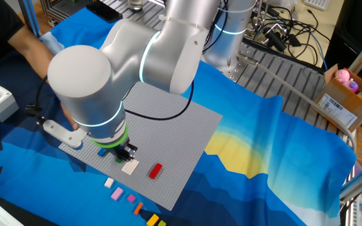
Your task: Stack small Lego blocks one on top of the other
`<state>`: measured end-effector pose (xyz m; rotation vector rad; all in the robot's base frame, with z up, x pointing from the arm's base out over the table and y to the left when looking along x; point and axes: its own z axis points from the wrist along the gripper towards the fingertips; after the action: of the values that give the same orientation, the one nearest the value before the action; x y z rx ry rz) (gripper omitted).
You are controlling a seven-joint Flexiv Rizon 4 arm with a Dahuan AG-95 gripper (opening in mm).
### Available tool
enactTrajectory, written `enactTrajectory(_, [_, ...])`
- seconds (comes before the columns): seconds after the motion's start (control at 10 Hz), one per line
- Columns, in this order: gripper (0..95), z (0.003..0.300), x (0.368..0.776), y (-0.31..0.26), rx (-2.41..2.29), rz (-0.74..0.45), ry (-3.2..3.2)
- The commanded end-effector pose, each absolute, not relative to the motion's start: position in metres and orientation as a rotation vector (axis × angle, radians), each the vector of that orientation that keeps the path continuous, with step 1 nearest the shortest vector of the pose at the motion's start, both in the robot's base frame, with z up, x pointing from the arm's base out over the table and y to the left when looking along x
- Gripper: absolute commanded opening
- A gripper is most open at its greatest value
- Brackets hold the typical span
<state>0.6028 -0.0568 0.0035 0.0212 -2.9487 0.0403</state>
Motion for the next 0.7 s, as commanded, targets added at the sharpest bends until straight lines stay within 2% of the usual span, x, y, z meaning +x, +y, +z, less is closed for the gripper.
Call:
enactTrajectory(0.1, [38.0, 0.008, 0.602, -0.058, 0.018, 0.046, -2.946])
enactTrajectory(0.2, [38.0, 0.012, 0.601, -0.059, 0.020, 0.034, -2.943])
enactTrajectory(0.3, [0.0, 0.015, 0.600, -0.060, 0.018, 0.003, -2.941])
enactTrajectory(0.7, [0.0, 0.019, 0.598, -0.059, 0.023, -0.002, -2.944])
